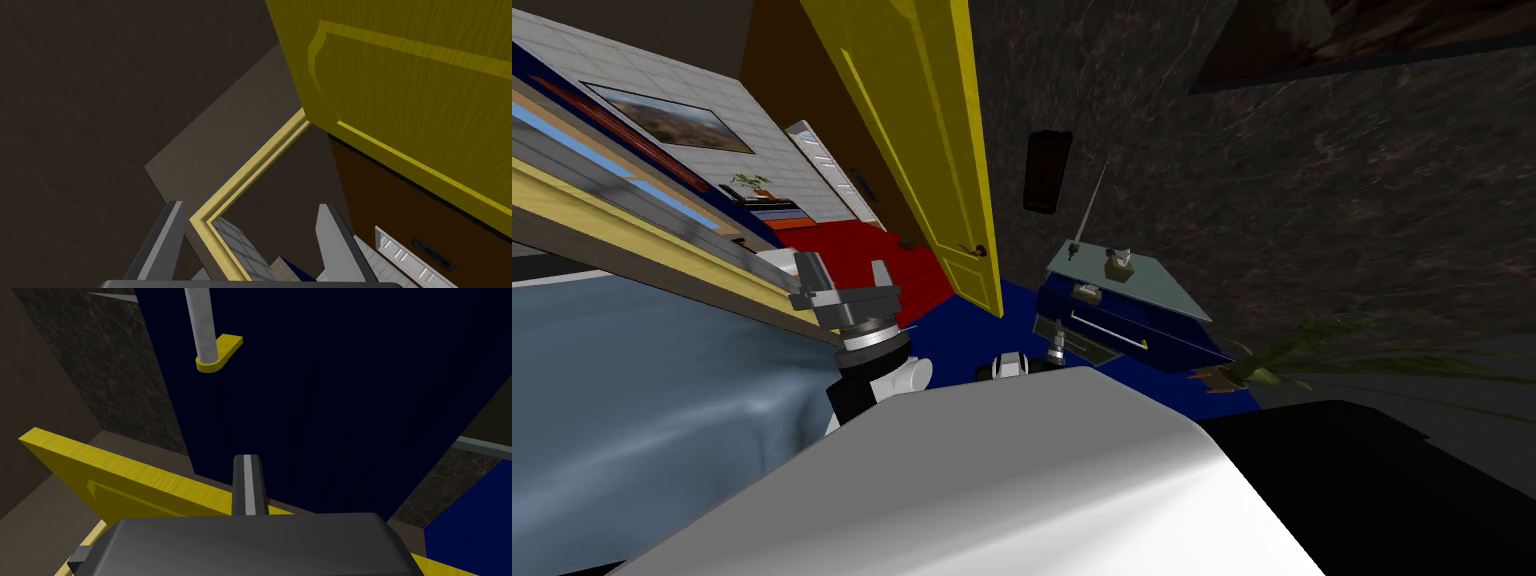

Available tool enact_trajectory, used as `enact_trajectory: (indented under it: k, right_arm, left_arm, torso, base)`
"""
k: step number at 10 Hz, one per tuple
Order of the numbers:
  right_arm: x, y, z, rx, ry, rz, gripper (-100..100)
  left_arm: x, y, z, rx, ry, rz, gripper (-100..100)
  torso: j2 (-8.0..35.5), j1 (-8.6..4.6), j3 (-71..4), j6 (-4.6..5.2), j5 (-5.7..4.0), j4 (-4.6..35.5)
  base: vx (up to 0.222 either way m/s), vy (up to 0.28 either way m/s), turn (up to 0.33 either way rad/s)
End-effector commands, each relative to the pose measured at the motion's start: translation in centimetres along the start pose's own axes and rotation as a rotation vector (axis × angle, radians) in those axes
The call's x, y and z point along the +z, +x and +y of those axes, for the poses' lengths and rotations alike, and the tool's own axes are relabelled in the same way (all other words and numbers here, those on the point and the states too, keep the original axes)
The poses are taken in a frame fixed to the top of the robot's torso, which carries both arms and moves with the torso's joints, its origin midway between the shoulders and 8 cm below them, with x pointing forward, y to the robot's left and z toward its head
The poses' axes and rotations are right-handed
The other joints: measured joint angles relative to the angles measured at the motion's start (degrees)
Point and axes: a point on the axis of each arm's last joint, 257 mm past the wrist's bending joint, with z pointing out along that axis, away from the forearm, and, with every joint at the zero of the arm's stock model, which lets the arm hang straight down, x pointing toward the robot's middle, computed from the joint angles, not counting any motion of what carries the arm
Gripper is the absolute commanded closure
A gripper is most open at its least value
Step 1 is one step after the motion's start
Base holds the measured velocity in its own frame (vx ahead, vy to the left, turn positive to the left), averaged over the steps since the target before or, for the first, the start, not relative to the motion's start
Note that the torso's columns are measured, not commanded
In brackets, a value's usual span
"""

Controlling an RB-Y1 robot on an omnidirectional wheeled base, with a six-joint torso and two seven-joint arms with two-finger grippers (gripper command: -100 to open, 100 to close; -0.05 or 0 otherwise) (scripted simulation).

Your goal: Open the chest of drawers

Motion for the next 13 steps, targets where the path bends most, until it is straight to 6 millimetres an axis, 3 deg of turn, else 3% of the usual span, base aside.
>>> enact_trajectory:
  k: [1,6,8,9,10,11,12,13]
  right_arm:
    - [-0.3,-2.4,0.4,-0.098,-0.016,-0.104,100]
    - [-0.9,-5.1,2.8,-0.182,-0.096,-0.218,100]
    - [2.9,-0.3,3.1,-0.164,-0.052,-0.089,100]
    - [3.5,0.3,3.1,-0.159,-0.051,-0.065,100]
    - [4.9,2.7,3.3,-0.151,-0.035,-0.003,100]
    - [5.4,2.8,3.3,-0.145,-0.033,0.008,100]
    - [6.8,5.4,3.2,-0.132,-0.012,0.08,100]
    - [7.1,5.4,3.3,-0.13,-0.013,0.084,100]
  left_arm:
    - [0.0,0.0,0.0,0.0,0.0,0.0,0]
    - [0.0,0.0,0.0,0.0,0.0,0.0,0]
    - [0.0,0.0,0.0,0.0,0.0,0.0,0]
    - [0.0,0.0,0.0,0.0,0.0,0.0,0]
    - [0.0,0.0,0.0,0.0,0.0,0.0,0]
    - [0.0,0.0,0.0,0.0,0.0,0.0,0]
    - [0.0,0.0,0.0,0.0,0.0,0.0,0]
    - [0.0,0.0,0.0,0.0,0.0,0.0,0]
  torso:
    - [0.04,-0.22,0.02,0.04,-0.06,0.01]
    - [0.4,0.2,0.25,0.0,0.06,0.12]
    - [0.54,0.21,0.33,-0.06,0.05,0.16]
    - [0.83,0.18,0.51,-0.01,0.05,0.23]
    - [0.65,0.14,0.42,0.04,0.04,0.2]
    - [0.47,0.19,0.3,-0.02,0.05,0.14]
    - [0.22,0.1,0.15,0.02,0.03,0.07]
    - [0.22,0.03,0.13,-0.02,0.01,0.06]
  base:
    - [0.018,-0.01,-0.042]
    - [0.004,-0.008,0.0]
    - [-0.152,0.026,0.354]
    - [-0.199,0.036,0.138]
    - [-0.21,0.064,0.248]
    - [-0.177,0.054,0.121]
    - [-0.18,0.034,0.258]
    - [-0.136,0.024,0.133]
